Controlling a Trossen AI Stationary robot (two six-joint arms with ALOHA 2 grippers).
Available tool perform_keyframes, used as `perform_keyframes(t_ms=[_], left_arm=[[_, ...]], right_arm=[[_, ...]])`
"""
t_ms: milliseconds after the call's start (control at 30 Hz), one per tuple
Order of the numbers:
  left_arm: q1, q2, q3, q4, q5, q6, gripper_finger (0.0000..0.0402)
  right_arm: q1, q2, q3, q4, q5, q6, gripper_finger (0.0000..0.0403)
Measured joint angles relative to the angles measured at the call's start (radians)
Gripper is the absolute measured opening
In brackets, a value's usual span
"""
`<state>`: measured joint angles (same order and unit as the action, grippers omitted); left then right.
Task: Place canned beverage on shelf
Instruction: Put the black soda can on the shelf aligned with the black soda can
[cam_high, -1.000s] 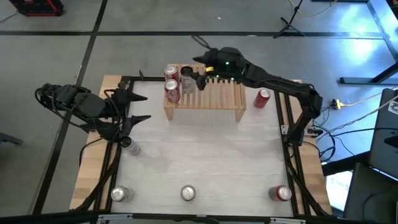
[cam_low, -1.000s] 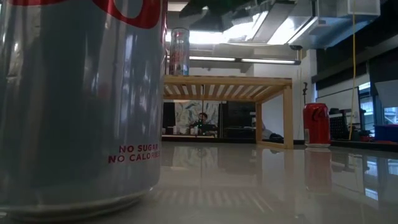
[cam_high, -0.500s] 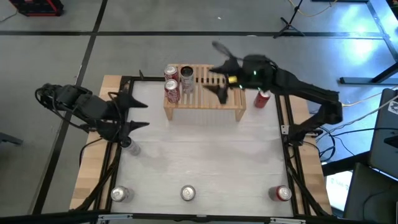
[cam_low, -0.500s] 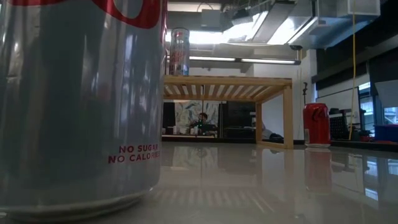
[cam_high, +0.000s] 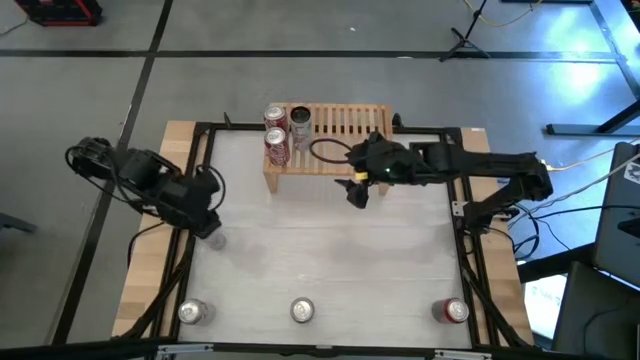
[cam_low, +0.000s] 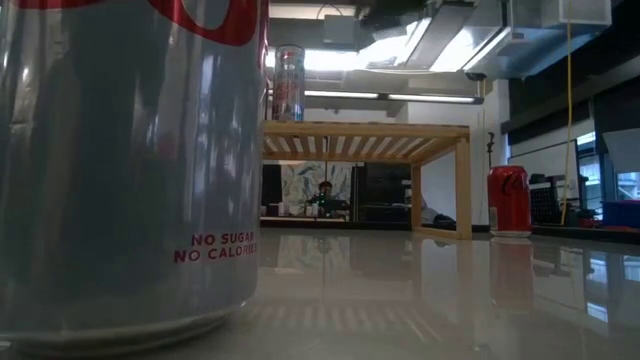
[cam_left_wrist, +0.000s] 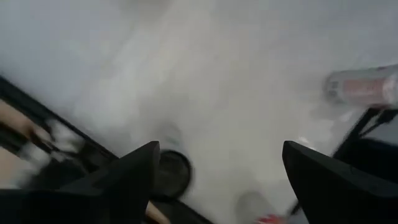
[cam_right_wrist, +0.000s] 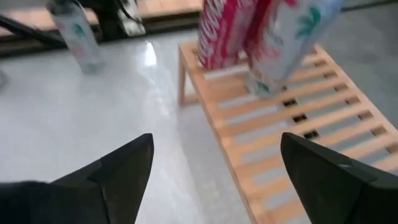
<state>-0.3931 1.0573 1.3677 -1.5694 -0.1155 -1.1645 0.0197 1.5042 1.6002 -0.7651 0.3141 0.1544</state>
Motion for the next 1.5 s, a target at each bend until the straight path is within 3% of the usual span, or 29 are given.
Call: perform_keyframes(t_ms=[167, 300, 600, 1067, 1367, 1500], left_arm=[[0.000, 0.025, -0.092, -0.001, 0.097, -0.229, 0.0328], [-0.007, 0.024, -0.209, -0.006, 0.193, -0.318, 0.0328], [-0.006, 0.025, -0.252, -0.001, 0.130, -0.396, 0.0328], [-0.006, 0.030, -0.253, -0.001, 0.050, -0.323, 0.0328], [-0.006, -0.036, -0.255, -0.001, 0.088, -0.267, 0.0327], [-0.006, -0.075, -0.312, -0.001, 0.113, -0.273, 0.0327]], right_arm=[[-0.001, 0.000, -0.022, -0.036, -0.001, -0.054, 0.0340], [0.000, 0.000, -0.024, -0.072, -0.026, -0.097, 0.0340], [-0.001, 0.000, -0.024, -0.077, -0.107, -0.163, 0.0340], [0.000, -0.001, -0.024, -0.075, -0.135, -0.162, 0.0340], [0.000, -0.001, -0.024, -0.066, -0.151, -0.133, 0.0340], [0.000, -0.001, -0.024, -0.066, -0.151, -0.119, 0.0340]])
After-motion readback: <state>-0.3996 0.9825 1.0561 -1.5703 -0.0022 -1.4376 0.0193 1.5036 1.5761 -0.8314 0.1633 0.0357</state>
